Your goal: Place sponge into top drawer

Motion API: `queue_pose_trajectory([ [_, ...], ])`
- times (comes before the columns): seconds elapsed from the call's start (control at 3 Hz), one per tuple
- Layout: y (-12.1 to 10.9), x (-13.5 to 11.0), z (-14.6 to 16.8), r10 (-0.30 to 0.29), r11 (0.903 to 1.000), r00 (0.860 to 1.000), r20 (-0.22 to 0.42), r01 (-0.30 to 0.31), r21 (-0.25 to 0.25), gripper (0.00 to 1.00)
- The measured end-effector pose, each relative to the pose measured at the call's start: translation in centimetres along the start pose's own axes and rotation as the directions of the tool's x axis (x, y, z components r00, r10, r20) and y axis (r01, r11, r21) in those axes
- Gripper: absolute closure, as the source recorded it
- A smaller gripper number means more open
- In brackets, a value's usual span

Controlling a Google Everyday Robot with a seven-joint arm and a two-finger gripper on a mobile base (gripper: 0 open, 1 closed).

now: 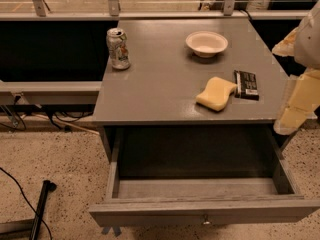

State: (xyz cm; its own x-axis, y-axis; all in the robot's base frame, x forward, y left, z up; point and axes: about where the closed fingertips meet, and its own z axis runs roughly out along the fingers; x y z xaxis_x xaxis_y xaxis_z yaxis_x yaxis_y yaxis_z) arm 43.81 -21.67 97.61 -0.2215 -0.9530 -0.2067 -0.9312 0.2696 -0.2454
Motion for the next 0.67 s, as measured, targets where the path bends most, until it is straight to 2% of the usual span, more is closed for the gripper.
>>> queue_pose_trajectory([
  [0.33, 0.0, 0.0, 0.0, 0.0, 1.0, 1.0, 0.0, 0.0, 0.0, 0.0],
  [0.67, -0.7, -1.1, 0.8, -0.02, 0.9998, 1.0, 0.013, 0.02, -0.007, 0.0],
])
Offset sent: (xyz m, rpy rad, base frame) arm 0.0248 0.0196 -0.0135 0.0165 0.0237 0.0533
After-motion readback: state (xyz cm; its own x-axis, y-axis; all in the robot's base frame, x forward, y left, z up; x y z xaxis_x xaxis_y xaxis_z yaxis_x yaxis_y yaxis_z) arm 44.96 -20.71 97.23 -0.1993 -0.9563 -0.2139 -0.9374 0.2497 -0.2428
